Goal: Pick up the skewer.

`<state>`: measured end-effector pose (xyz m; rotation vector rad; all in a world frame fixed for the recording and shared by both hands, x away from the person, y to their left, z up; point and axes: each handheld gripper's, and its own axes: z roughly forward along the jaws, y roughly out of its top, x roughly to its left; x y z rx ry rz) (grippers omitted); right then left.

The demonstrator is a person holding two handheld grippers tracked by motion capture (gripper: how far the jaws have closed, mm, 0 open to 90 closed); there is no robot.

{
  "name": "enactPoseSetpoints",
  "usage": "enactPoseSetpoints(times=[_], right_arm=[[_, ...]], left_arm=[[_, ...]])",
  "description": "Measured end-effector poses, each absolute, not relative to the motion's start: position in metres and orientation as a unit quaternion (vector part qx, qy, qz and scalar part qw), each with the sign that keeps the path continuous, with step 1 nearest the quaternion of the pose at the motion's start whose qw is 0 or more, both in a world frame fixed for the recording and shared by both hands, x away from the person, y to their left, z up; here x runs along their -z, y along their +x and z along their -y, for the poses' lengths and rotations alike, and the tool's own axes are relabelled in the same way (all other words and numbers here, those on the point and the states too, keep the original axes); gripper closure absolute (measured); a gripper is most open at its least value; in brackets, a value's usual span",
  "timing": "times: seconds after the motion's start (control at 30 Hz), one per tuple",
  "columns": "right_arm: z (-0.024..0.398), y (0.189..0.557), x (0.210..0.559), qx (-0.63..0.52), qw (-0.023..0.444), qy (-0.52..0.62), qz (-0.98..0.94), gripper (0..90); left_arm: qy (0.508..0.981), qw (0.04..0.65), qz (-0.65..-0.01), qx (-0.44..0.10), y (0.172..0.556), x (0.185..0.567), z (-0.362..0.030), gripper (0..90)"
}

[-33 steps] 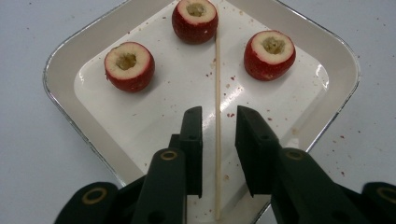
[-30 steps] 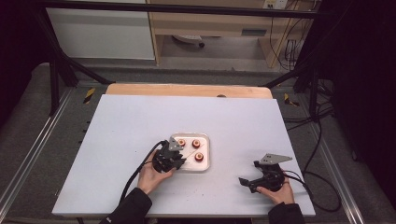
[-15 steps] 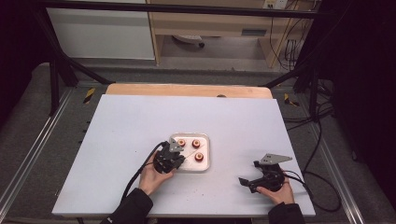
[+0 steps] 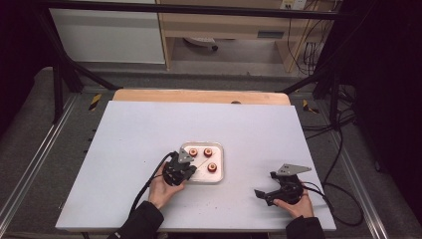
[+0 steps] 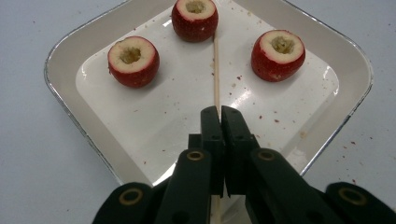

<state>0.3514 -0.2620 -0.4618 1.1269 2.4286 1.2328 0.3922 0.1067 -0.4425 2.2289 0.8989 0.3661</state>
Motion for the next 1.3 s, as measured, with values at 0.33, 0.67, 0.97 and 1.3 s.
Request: enactPoseSetpoints(times=[0.33,0.67,0.97,1.3], right_arm=[[0.262,0.351,0.462,-0.415,0.097,0.379,-0.821,1.1],[0.261,0.351,0.461,-0.414,0.101,0.376,-0.823,1.1],[0.255,0.35,0.456,-0.403,0.117,0.363,-0.832,0.6],[0.242,0.348,0.45,-0.39,0.132,0.342,-0.845,1.3]], left_arm=[[0.852,0.37,-0.343,-0.142,0.387,0.433,-0.112,88.7],[0.85,0.386,-0.333,-0.135,0.38,0.423,-0.113,88.7],[0.854,0.393,-0.317,-0.13,0.372,0.414,-0.111,88.7],[0.864,0.395,-0.288,-0.119,0.361,0.406,-0.099,88.7]])
